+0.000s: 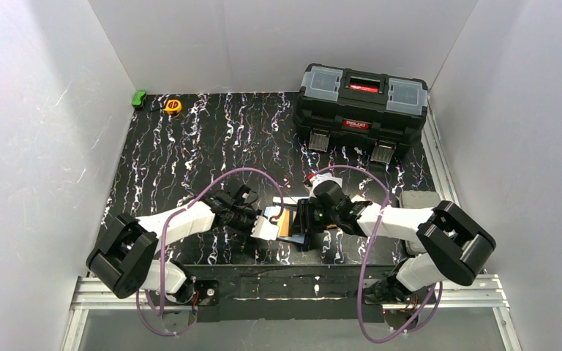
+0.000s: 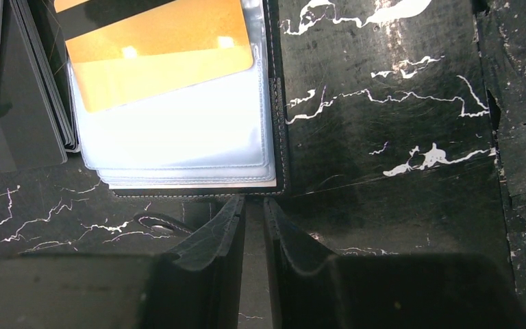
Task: Put the credit cards into the card holder
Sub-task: Insert the credit card into the card holder.
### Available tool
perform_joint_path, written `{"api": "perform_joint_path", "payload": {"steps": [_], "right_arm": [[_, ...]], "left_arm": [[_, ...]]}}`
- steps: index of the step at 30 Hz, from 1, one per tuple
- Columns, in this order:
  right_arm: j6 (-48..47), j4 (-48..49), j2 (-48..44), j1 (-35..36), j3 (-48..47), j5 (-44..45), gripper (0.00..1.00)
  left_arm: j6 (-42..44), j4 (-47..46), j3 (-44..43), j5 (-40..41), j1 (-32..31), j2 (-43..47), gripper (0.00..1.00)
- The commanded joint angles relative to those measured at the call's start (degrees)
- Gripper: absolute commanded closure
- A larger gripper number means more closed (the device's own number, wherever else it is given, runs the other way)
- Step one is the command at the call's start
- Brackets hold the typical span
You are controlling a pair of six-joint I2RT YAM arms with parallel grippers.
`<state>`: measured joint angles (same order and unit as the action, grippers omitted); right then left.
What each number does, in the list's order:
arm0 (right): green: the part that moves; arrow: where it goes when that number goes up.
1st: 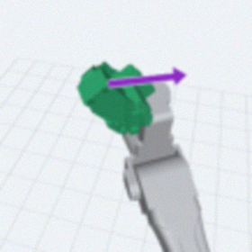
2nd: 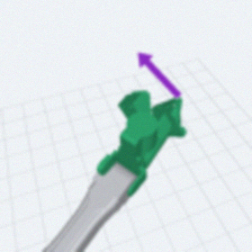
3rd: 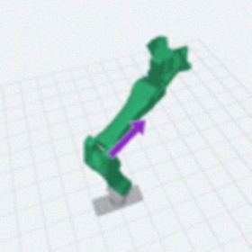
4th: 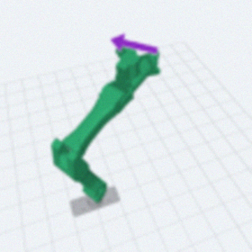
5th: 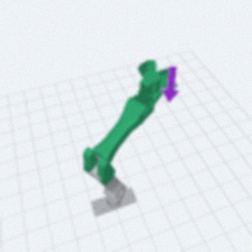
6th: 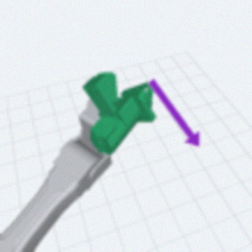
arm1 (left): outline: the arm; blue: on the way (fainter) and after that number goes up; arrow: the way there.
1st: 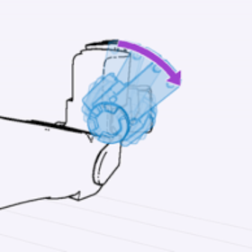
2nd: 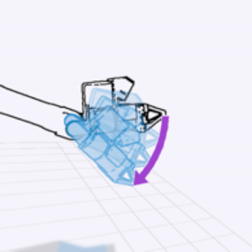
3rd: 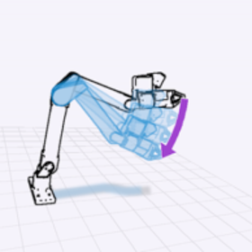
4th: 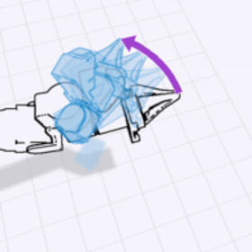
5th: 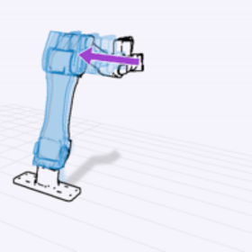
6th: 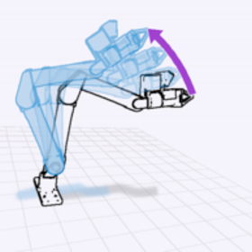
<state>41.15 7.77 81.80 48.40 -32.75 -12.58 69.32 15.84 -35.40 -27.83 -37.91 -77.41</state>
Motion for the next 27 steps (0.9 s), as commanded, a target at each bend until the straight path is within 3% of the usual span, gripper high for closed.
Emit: {"api": "perform_joint_path", "payload": {"steps": [1, 27], "right_arm": [[-0.42, 1.53, 1.98, -0.06, -0.31, -0.67, 0.52], [-0.63, 3.57, 10.96, 2.1, -8.92, -3.94, 0.55]], "left_arm": [[-1.61, 2.54, 1.44, -1.52, -0.42, 0.84, 0.84], [-0.32, 2.02, 3.14, -2.07, -1.86, 2.56, 0.85]]}}
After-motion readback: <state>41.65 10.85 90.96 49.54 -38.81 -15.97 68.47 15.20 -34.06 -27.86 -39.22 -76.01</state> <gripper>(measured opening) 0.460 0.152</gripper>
